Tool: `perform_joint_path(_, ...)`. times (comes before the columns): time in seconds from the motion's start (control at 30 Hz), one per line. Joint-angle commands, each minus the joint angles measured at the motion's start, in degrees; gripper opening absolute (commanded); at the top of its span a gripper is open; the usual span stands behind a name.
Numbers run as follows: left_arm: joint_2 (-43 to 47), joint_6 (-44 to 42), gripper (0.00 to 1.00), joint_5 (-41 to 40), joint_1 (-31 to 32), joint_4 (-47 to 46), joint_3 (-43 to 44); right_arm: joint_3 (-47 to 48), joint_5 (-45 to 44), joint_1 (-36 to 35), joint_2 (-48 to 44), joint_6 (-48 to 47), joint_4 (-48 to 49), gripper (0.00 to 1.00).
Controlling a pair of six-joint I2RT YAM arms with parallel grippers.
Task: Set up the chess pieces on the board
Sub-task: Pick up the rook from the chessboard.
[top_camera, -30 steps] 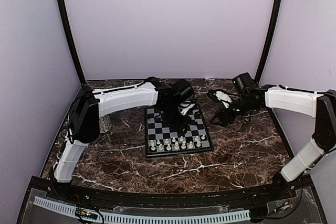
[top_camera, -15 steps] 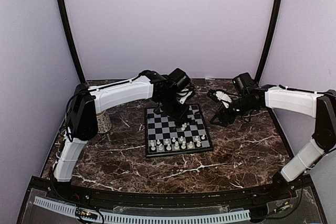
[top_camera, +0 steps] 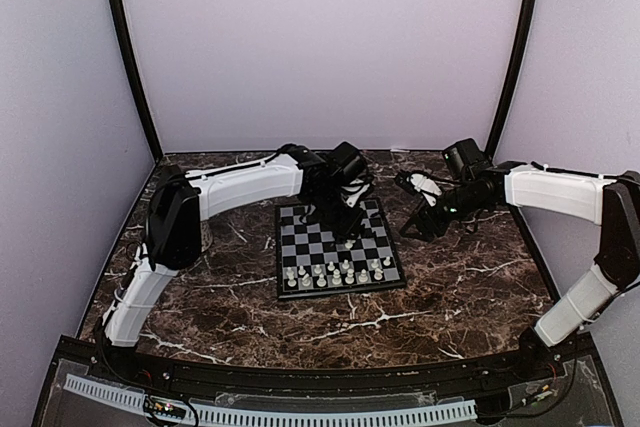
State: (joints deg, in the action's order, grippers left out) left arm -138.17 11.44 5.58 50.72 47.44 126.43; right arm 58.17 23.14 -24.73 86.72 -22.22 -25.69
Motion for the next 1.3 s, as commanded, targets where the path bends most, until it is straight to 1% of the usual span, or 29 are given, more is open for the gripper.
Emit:
perform_joint_path(0.0,-0.3,0.5,0.31,1.3,-0.5,1.4,2.1,0.5,0.2,0.3,0.7,-0.5,0.8,0.64)
perform_joint_path(0.07,-0.6,0.5,0.3,1.7,-0.6,1.5,2.3,0.5,0.1,0.3,0.8,-0.5,0.8,0.64)
perform_joint_path(0.17,-0.9,0.6,0.26,2.2,-0.7,1.8,2.6,0.6,0.1,0.3,0.9,-0.5,0.8,0.64)
perform_joint_path(0.33,-1.1,0.5,0.25,2.5,-0.7,2.6,2.5,0.7,0.2,0.3,1.1,-0.5,0.8,0.64)
perform_joint_path(0.5,-1.2,0.6,0.25,2.7,-0.6,3.2,2.5,0.7,0.3,0.3,1.3,-0.5,0.8,0.64)
perform_joint_path(0.6,-1.3,0.6,0.28,2.6,-0.6,3.3,2.4,0.8,0.3,0.3,1.4,-0.5,0.7,0.64)
perform_joint_path(0.67,-1.3,0.5,0.28,2.6,-0.6,3.3,2.4,0.8,0.2,0.3,1.3,-0.5,0.6,0.64)
perform_joint_path(0.87,-1.3,0.6,0.2,3.0,-0.6,3.0,2.5,0.8,0.1,0.3,1.2,-0.5,0.6,0.64)
perform_joint_path(1.03,-1.4,0.8,0.16,2.9,-0.6,2.8,2.5,0.8,0.0,0.3,1.0,-0.5,0.5,0.63)
perform_joint_path(1.07,-1.3,0.8,0.14,2.9,-0.6,2.9,2.6,0.8,0.1,0.3,1.0,-0.5,0.5,0.63)
perform_joint_path(1.17,-1.2,0.9,0.1,3.1,-0.6,4.0,3.4,0.7,0.0,0.3,0.8,-0.5,0.5,0.64)
perform_joint_path(1.27,0.0,0.5,0.08,2.1,-0.3,5.4,3.7,0.6,-0.1,0.3,0.7,-0.5,0.6,0.64)
